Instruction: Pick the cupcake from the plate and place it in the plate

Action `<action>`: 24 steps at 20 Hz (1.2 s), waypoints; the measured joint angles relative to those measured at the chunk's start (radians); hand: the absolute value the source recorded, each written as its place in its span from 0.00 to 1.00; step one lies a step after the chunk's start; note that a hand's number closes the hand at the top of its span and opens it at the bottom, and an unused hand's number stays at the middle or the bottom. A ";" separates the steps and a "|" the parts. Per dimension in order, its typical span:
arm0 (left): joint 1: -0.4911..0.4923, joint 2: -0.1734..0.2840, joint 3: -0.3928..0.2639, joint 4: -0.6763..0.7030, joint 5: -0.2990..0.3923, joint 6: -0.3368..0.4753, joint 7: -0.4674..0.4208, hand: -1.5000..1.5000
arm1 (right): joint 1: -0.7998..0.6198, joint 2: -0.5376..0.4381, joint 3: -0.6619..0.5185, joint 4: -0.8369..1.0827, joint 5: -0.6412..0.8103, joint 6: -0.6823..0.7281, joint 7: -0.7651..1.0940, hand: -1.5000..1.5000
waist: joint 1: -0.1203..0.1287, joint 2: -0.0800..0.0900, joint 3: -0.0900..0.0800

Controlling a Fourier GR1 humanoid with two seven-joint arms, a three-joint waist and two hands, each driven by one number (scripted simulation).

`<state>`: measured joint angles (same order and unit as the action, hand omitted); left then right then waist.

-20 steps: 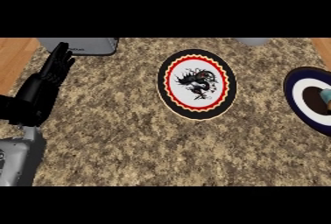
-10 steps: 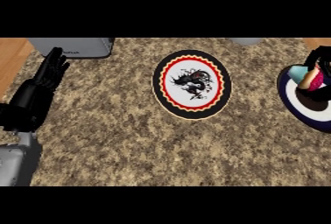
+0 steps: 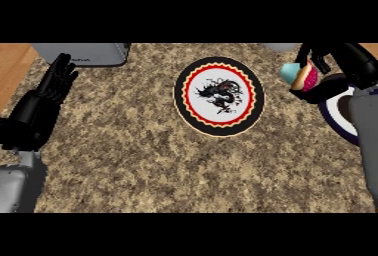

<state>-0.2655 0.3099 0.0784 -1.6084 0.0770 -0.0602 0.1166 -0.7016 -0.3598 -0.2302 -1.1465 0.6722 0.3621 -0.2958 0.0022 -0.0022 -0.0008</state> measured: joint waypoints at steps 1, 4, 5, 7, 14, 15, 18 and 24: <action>-0.001 -0.002 0.000 -0.004 0.000 -0.001 0.003 0.50 | -0.009 0.027 0.013 -0.008 0.001 -0.004 0.030 1.00 | 0.001 0.000 0.000; -0.007 -0.021 -0.015 -0.013 -0.019 0.013 0.016 0.50 | -0.063 0.085 0.040 0.026 0.006 -0.017 0.086 1.00 | 0.005 0.002 0.000; -0.008 -0.022 -0.013 -0.013 -0.019 0.012 0.018 0.50 | -0.072 0.109 0.053 0.031 0.011 -0.025 0.110 1.00 | 0.005 0.002 0.000; 0.000 -0.023 -0.010 -0.023 -0.022 0.010 0.016 0.50 | -0.108 0.147 0.070 0.069 0.025 -0.055 0.141 1.00 | 0.008 0.003 0.001; -0.001 -0.026 -0.002 -0.001 -0.018 -0.018 -0.011 0.50 | -0.201 0.251 0.128 0.309 0.131 -0.243 0.147 1.00 | 0.018 0.008 0.001; 0.004 -0.032 -0.007 -0.005 -0.027 -0.014 -0.016 0.50 | -0.214 0.256 0.129 0.352 0.142 -0.270 0.136 1.00 | 0.020 0.008 0.001; -0.004 -0.031 -0.002 -0.003 -0.025 -0.020 -0.014 0.50 | -0.263 0.292 0.149 0.459 0.185 -0.337 0.142 1.00 | 0.024 0.010 0.001; -0.045 -0.040 -0.008 0.011 -0.034 -0.016 0.000 0.50 | -0.353 0.336 0.088 0.676 0.170 -0.434 0.158 0.00 | 0.038 0.018 0.001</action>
<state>-0.3107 0.2697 0.0705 -1.5979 0.0430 -0.0763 0.1171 -1.0547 -0.0239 -0.1423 -0.4707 0.8427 -0.0719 -0.1380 0.0405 0.0161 0.0005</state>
